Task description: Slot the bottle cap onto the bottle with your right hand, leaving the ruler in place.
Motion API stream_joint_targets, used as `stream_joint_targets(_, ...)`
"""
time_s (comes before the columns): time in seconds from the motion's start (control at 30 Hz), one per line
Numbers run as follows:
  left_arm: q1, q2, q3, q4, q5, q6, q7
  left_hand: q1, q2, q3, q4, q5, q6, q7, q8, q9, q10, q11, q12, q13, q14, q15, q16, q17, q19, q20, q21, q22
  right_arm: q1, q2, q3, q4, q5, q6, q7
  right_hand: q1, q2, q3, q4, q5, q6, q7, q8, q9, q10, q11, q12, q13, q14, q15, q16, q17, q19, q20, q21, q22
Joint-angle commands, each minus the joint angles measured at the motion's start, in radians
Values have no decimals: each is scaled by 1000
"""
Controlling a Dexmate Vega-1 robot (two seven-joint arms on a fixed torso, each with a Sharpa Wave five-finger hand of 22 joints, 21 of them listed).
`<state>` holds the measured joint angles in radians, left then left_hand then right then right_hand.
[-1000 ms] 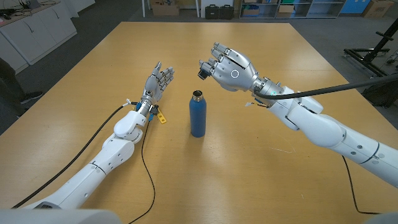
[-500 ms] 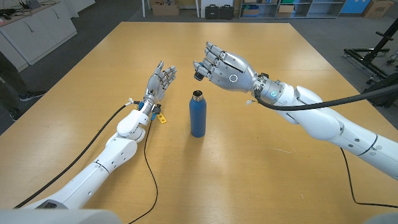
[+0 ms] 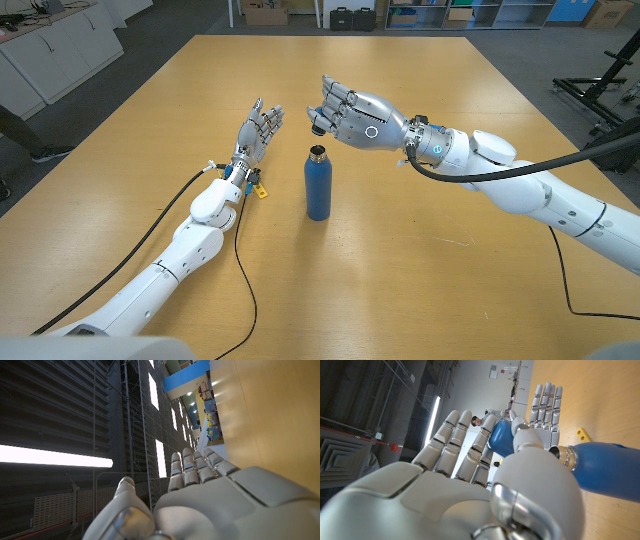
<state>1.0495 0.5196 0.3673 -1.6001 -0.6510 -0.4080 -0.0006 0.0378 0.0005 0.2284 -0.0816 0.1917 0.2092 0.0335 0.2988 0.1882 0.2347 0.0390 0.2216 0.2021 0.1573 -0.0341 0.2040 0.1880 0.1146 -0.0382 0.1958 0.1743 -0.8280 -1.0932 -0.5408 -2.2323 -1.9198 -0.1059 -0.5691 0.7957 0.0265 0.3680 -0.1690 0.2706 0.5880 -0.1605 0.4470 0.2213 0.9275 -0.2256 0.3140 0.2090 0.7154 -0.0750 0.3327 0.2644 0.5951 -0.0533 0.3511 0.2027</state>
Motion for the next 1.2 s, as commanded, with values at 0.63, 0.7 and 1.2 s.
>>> stream_joint_targets(0.63,38,-14,-9,-16,3,-46,13,3,10,2,-2,0,12,0,-7,4,6,1,-3,2,9,5,-1,2,5,-2,0,4,74,41,-74,74,48,25,-100,156,107,44,-3,14,294,-66,96,13,15,1,-12,11,25,-135,-10,2,4,-33,6,3)
stream_joint_targets(0.7,40,-15,-9,-15,2,-48,12,3,10,2,-2,0,12,0,-7,4,6,1,-3,2,8,5,-1,2,5,-2,0,4,72,42,-79,71,50,26,-100,160,107,46,-4,14,295,-65,97,14,15,1,-13,12,27,-135,-10,3,4,-33,7,3)
stream_joint_targets(1.2,38,-15,-11,-5,-4,-51,3,2,10,1,-3,0,12,0,-10,4,6,0,-4,2,9,5,-2,2,4,-1,0,4,56,50,-104,94,53,8,-101,167,110,51,-3,13,297,-66,100,15,16,1,-14,13,33,-136,-11,3,2,-30,7,3)
